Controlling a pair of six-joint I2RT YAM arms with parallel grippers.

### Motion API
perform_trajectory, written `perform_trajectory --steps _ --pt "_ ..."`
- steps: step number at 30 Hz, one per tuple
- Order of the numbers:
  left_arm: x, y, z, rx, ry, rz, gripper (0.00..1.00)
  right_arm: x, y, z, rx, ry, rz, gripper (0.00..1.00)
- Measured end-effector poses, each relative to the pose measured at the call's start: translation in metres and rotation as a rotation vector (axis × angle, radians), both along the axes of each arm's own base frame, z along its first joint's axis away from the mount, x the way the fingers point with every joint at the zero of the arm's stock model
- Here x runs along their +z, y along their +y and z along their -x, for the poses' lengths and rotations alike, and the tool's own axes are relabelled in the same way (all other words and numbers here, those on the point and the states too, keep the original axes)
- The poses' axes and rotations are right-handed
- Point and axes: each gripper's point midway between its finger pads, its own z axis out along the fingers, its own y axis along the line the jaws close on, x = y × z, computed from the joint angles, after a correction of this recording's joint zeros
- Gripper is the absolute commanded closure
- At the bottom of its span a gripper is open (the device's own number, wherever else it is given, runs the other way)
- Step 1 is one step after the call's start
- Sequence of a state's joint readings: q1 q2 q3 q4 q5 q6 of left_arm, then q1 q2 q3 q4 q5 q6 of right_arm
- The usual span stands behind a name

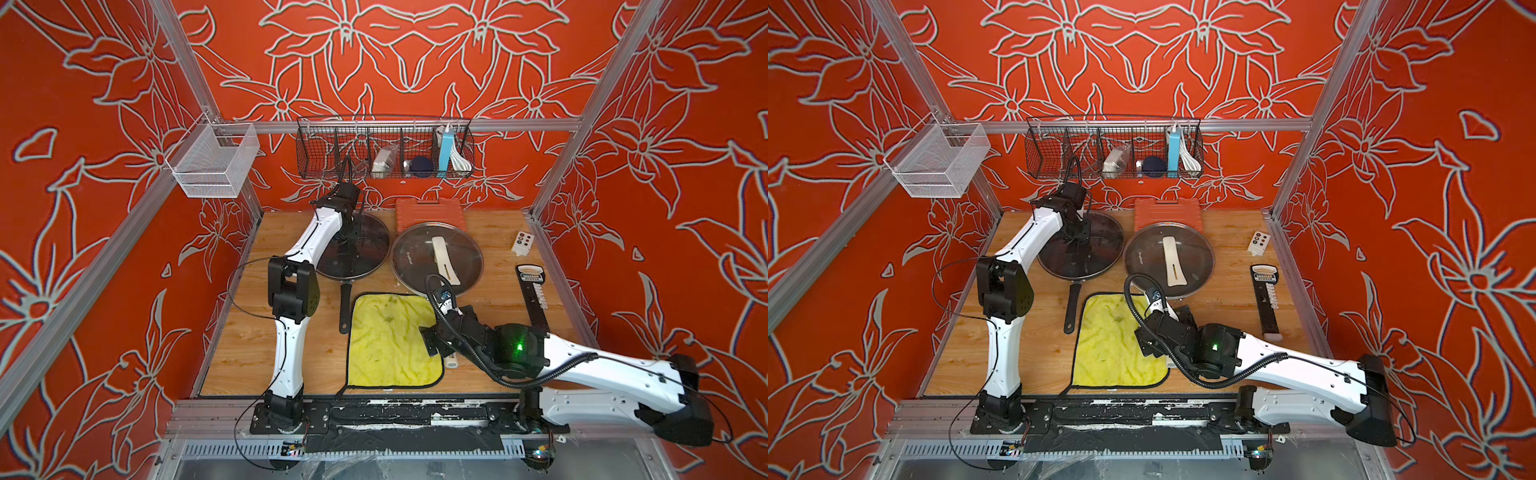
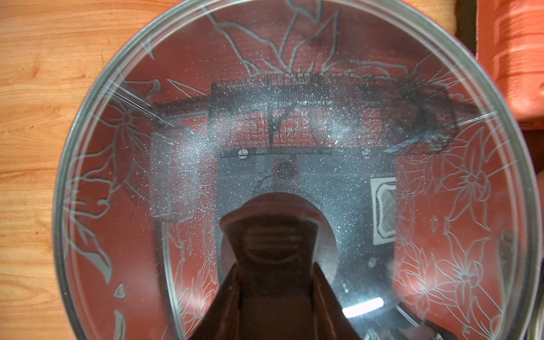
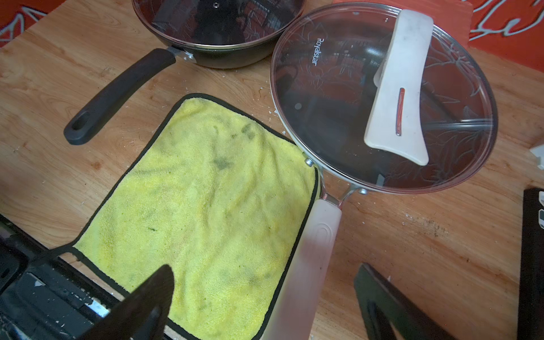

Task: Wipe the pot lid with a cloth
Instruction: Pick up the pot lid from the cooking pot.

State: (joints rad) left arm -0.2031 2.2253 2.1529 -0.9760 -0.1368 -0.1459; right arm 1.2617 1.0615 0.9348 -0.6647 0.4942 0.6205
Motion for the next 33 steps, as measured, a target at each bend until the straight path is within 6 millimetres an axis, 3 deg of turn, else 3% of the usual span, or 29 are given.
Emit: perform_trajectory --steps 22,28,33 --pt "0.010 0.005 0.011 -0.062 0.014 -0.048 1.00 -0.025 0.009 0.001 0.020 0.025 0.030 0.02" --pt "0.026 0.007 0.034 -0.077 0.024 -0.044 1.00 -0.025 0.012 0.001 0.031 0.026 0.024 0.02" --pt "0.061 0.010 0.064 -0.086 -0.026 -0.021 1.00 -0.026 0.016 0.004 0.055 0.035 0.021 0.02"
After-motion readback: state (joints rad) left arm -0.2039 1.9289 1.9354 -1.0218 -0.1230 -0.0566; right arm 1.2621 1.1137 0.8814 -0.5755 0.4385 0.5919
